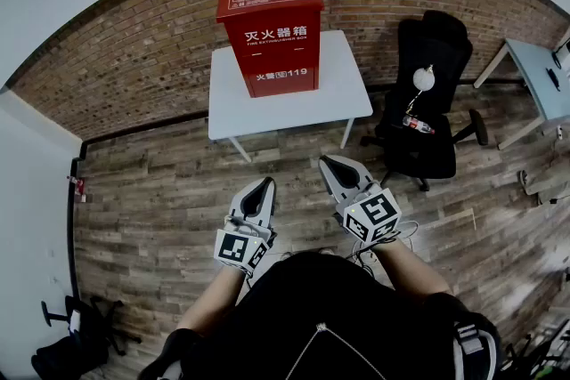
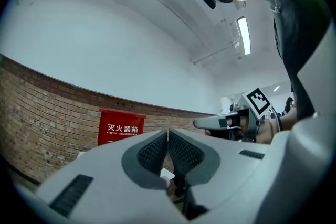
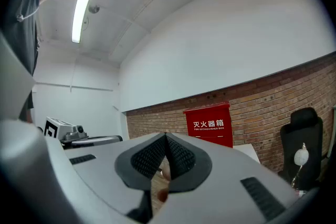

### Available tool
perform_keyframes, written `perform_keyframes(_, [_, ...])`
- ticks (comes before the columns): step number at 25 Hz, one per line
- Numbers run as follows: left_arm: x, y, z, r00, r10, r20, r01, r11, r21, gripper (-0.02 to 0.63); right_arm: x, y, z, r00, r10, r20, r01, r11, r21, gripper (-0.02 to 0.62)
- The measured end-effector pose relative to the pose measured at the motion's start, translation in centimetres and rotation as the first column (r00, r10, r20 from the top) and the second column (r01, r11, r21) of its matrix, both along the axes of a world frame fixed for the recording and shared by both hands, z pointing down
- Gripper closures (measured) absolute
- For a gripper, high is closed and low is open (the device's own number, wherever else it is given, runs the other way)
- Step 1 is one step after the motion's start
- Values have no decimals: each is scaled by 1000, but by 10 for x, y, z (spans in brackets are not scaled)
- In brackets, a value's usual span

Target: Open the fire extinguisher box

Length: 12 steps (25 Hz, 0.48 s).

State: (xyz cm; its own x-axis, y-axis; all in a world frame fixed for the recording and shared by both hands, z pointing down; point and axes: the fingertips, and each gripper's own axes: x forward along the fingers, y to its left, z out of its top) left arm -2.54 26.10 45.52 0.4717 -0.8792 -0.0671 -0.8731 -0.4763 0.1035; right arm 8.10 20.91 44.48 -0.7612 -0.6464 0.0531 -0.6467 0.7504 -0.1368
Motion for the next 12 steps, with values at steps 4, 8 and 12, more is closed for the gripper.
perform_keyframes(4, [5, -2, 2, 1000, -5, -2, 5, 1000, -4, 548, 4, -2, 4, 1000, -7, 2, 7, 1000, -6, 576])
perform_keyframes(8, [14, -3, 3, 1000, -19, -2, 19, 1000, -8, 548, 13, -4, 8, 1000, -16, 6, 16, 1000, -17, 575])
perform_keyframes(12, [26, 0, 8, 999, -37, 1, 37, 999, -26, 548, 25, -3, 14, 999, -31, 11, 31, 999, -39, 576])
